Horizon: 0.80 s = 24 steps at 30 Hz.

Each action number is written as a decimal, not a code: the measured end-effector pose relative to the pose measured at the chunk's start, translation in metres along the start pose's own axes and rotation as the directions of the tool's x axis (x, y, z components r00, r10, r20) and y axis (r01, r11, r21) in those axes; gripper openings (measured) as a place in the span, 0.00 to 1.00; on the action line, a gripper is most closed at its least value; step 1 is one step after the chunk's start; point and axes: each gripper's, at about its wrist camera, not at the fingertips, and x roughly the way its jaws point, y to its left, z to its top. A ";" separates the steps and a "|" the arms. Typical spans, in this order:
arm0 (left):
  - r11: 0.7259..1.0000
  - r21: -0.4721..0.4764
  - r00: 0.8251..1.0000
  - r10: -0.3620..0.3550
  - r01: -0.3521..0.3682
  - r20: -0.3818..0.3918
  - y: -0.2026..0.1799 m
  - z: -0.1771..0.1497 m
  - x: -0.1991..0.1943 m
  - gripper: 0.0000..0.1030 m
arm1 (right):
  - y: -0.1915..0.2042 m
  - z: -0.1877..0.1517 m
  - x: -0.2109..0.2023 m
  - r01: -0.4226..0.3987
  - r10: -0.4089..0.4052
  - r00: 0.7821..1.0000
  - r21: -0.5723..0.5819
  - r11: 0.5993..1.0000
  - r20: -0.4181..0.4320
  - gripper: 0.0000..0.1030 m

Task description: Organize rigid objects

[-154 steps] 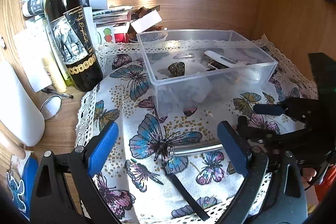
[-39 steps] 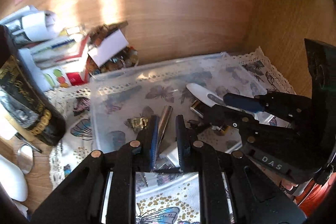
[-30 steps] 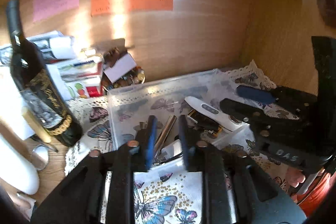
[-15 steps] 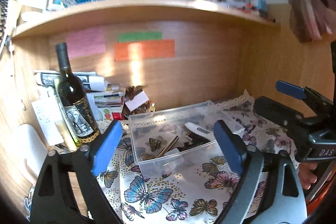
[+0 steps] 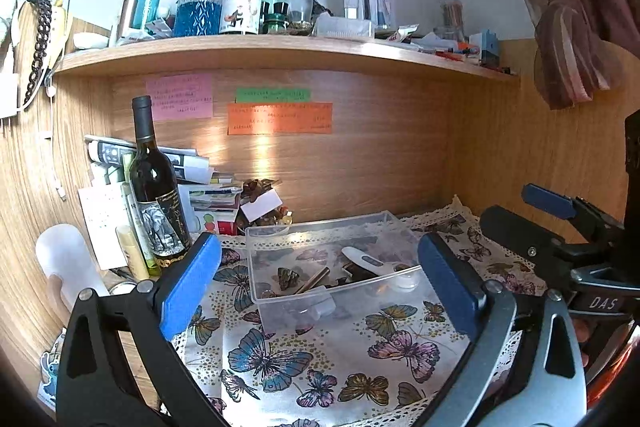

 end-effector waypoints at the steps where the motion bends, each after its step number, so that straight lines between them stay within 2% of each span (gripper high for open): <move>1: 1.000 0.001 1.000 0.001 -0.001 0.006 0.000 0.001 -0.002 0.98 | 0.000 0.000 -0.001 0.001 -0.001 1.000 0.001 1.000 0.003 1.00; 24: 1.000 -0.001 0.999 0.009 -0.009 0.043 -0.002 0.006 -0.010 0.99 | 0.002 0.003 -0.007 0.000 0.000 1.000 0.013 1.000 0.025 1.00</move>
